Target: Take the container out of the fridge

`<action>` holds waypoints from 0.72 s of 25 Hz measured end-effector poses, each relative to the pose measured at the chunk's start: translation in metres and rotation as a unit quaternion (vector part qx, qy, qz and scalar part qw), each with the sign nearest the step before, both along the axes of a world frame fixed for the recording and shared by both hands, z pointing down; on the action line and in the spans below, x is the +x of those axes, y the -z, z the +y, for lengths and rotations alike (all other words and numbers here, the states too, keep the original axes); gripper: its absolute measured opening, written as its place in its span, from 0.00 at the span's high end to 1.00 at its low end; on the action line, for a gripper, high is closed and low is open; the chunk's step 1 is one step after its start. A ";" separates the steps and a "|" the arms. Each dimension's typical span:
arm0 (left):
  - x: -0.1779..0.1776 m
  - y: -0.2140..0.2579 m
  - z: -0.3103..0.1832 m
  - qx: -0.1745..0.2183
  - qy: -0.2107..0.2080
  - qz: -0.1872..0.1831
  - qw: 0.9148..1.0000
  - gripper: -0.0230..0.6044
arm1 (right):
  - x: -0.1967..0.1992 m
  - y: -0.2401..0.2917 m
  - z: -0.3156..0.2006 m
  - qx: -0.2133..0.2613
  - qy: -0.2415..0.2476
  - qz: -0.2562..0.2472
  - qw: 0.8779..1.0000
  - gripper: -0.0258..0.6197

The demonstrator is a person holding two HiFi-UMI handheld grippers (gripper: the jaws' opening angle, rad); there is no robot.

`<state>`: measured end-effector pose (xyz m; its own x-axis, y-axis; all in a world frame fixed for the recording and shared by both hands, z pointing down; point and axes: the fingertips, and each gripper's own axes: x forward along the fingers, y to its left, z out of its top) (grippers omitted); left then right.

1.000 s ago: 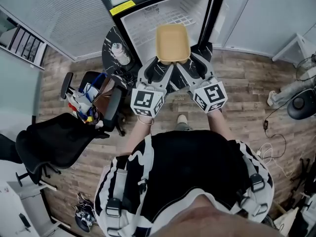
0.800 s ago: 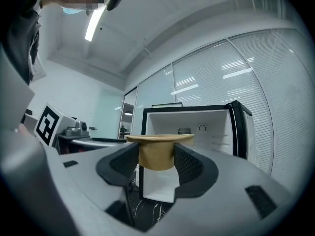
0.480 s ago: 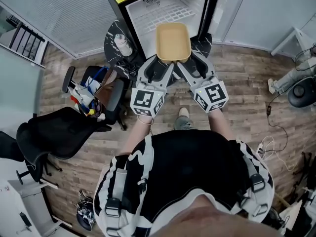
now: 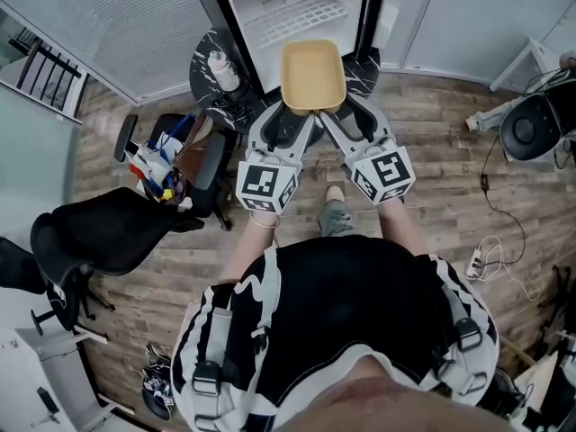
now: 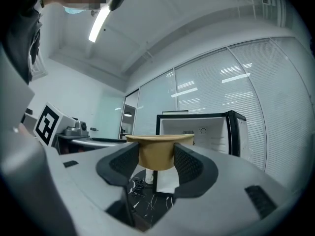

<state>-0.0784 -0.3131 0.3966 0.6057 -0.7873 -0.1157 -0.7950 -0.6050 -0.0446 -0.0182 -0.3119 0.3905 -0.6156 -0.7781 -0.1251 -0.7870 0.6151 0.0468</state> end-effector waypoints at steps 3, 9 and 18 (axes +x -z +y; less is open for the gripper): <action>-0.003 0.003 0.014 0.004 0.002 -0.001 1.000 0.61 | -0.003 0.002 0.013 0.002 0.001 -0.003 1.000 0.60; -0.008 0.008 0.038 0.010 0.007 -0.008 1.000 0.61 | -0.008 0.006 0.037 0.005 0.008 -0.006 1.000 0.60; -0.008 0.009 0.058 0.018 0.017 0.000 1.000 0.62 | -0.008 0.007 0.055 0.011 0.019 -0.006 1.000 0.60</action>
